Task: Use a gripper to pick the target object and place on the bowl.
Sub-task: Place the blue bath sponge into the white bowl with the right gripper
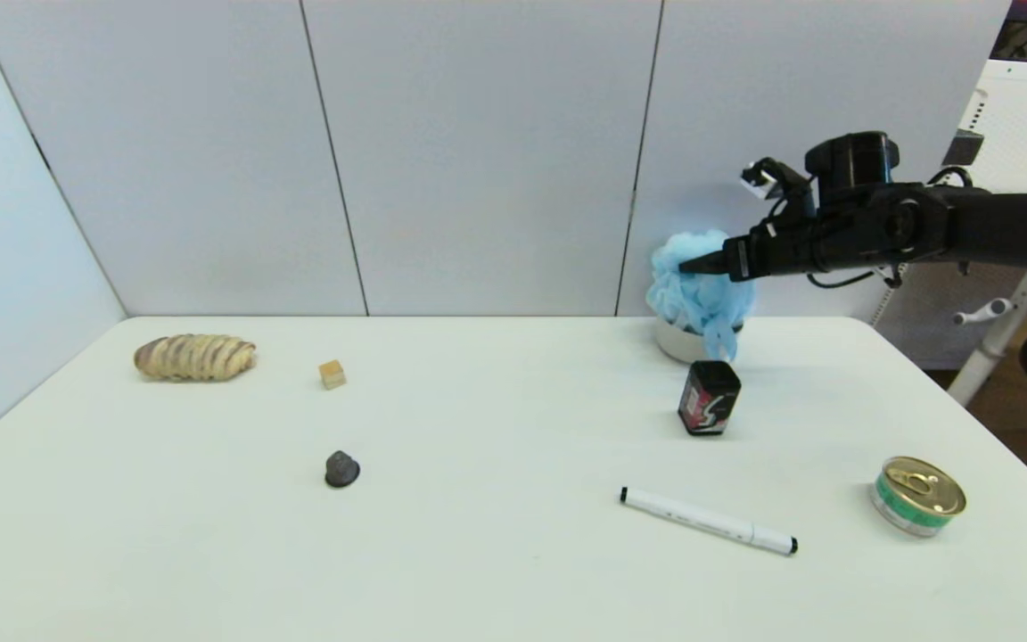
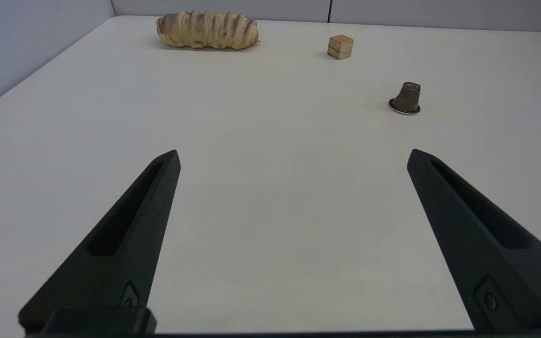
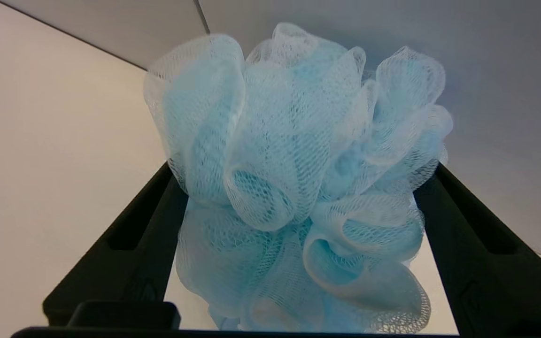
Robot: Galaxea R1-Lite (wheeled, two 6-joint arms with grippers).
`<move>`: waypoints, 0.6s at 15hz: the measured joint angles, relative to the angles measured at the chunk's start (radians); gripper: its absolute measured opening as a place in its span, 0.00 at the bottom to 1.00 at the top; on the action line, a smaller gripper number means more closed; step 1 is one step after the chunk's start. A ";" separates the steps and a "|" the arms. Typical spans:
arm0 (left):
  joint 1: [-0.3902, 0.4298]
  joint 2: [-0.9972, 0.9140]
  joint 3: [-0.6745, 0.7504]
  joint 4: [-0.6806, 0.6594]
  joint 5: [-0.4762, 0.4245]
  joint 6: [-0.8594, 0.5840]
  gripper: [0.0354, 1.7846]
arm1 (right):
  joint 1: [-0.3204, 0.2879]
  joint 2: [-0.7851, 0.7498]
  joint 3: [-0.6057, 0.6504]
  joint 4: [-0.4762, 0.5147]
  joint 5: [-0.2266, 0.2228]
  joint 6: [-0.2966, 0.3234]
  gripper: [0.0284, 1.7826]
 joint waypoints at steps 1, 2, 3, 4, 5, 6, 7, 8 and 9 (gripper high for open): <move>0.000 0.000 0.000 0.000 0.000 0.000 0.96 | 0.000 -0.006 0.000 0.001 0.000 0.000 0.88; 0.000 0.000 0.000 0.000 0.000 0.000 0.96 | 0.000 -0.014 0.000 0.001 -0.001 0.002 0.89; 0.000 0.000 0.000 0.000 0.000 0.000 0.96 | -0.001 -0.024 0.000 0.003 -0.003 0.005 0.90; 0.000 0.000 0.000 0.000 0.000 0.000 0.96 | -0.004 -0.039 0.000 0.006 -0.002 0.009 0.90; 0.000 0.000 0.000 0.000 0.001 0.000 0.96 | -0.007 -0.057 0.000 0.009 -0.001 0.011 0.91; 0.000 0.000 0.000 0.000 0.000 0.000 0.96 | -0.009 -0.077 0.002 0.013 -0.001 0.013 0.92; 0.000 0.000 0.000 0.000 0.000 0.000 0.96 | -0.010 -0.102 0.004 0.020 0.000 0.016 0.92; 0.000 0.000 0.000 0.000 0.000 0.000 0.96 | -0.012 -0.131 0.007 0.031 0.001 0.022 0.93; -0.001 0.000 0.000 0.000 0.000 0.000 0.96 | -0.013 -0.164 0.010 0.047 0.002 0.032 0.93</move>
